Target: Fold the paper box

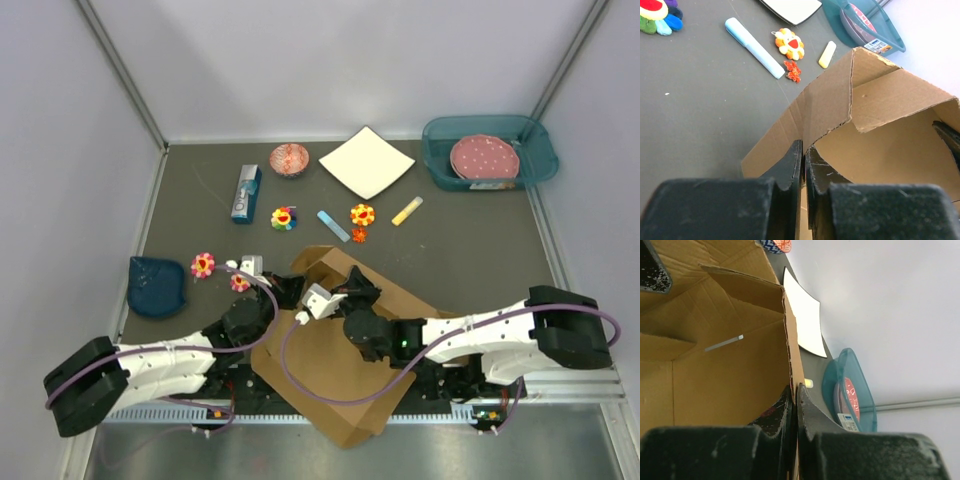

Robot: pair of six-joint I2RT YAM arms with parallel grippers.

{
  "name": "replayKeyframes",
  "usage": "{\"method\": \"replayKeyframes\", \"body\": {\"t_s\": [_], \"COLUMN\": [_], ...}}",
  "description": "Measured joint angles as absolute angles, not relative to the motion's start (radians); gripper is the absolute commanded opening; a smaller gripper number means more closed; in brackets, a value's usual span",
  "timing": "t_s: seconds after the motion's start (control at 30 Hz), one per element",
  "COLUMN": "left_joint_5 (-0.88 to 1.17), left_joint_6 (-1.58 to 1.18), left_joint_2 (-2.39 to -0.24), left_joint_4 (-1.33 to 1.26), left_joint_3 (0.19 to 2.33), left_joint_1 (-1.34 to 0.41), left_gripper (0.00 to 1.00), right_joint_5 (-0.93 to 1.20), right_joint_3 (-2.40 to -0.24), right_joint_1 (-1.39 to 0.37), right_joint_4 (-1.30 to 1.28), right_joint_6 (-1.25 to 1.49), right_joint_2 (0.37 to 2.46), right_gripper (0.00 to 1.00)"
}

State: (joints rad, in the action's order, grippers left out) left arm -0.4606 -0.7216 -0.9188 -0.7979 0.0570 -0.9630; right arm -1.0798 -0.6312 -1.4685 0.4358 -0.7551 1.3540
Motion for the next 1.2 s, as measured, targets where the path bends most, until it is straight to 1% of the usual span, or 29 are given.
{"method": "replayKeyframes", "body": {"t_s": [0.23,0.3,0.33,0.37,0.5,0.6,0.7,0.8,0.83,0.87,0.9,0.97,1.0,1.1,1.13,1.2], "left_joint_5": [-0.435,-0.429,-0.421,-0.414,-0.374,-0.334,-0.285,-0.235,-0.216,-0.199,-0.179,-0.146,-0.130,-0.104,-0.101,-0.107], "left_joint_6": [-0.757,-0.765,-0.769,-0.772,-0.788,-0.817,-0.845,-0.873,-0.883,-0.889,-0.892,-0.892,-0.890,-0.864,-0.850,-0.828], "left_joint_2": [-0.903,-0.888,-0.868,-0.849,-0.769,-0.748,-0.785,-0.885,-0.922,-0.949,-0.973,-0.989,-0.981,-0.900,-0.862,-0.794], "left_joint_4": [-0.770,-0.754,-0.733,-0.718,-0.631,-0.607,-0.615,-0.694,-0.735,-0.765,-0.794,-0.823,-0.815,-0.710,-0.660,-0.570], "left_joint_3": [0.057,0.057,0.057,0.057,0.057,0.058,0.072,0.088,0.090,0.090,0.090,0.090,0.090,0.097,0.102,0.114], "left_joint_1": [-0.963,-0.963,-0.963,-0.963,-0.963,-0.963,-0.963,-0.962,-0.962,-0.962,-0.962,-0.963,-0.964,-0.969,-0.972,-0.977], "left_gripper": [0.10,0.08,0.03,0.01,0.00,0.00,0.00,0.00,0.02,0.06,0.14,0.22,0.34,0.44,0.50,0.54], "right_joint_5": [-1.106,-1.112,-1.114,-1.116,-1.127,-1.142,-1.168,-1.204,-1.213,-1.224,-1.231,-1.236,-1.236,-1.232,-1.230,-1.226], "right_joint_3": [-0.654,-0.659,-0.662,-0.663,-0.664,-0.664,-0.664,-0.663,-0.663,-0.663,-0.663,-0.663,-0.663,-0.663,-0.663,-0.662], "right_joint_1": [-1.483,-1.485,-1.485,-1.485,-1.486,-1.486,-1.486,-1.485,-1.485,-1.485,-1.485,-1.485,-1.485,-1.486,-1.487,-1.491], "right_joint_4": [0.384,0.376,0.369,0.366,0.358,0.357,0.351,0.335,0.331,0.324,0.318,0.311,0.309,0.307,0.306,0.306], "right_joint_6": [-0.748,-0.742,-0.738,-0.735,-0.726,-0.723,-0.722,-0.720,-0.720,-0.720,-0.719,-0.717,-0.716,-0.715,-0.714,-0.714], "right_joint_2": [1.375,1.377,1.377,1.377,1.379,1.385,1.389,1.394,1.396,1.398,1.398,1.397,1.397,1.393,1.390,1.385], "right_gripper": [0.00,0.00,0.00,0.00,0.00,0.00,0.00,0.00,0.00,0.00,0.00,0.00,0.00,0.00,0.00,0.00]}}
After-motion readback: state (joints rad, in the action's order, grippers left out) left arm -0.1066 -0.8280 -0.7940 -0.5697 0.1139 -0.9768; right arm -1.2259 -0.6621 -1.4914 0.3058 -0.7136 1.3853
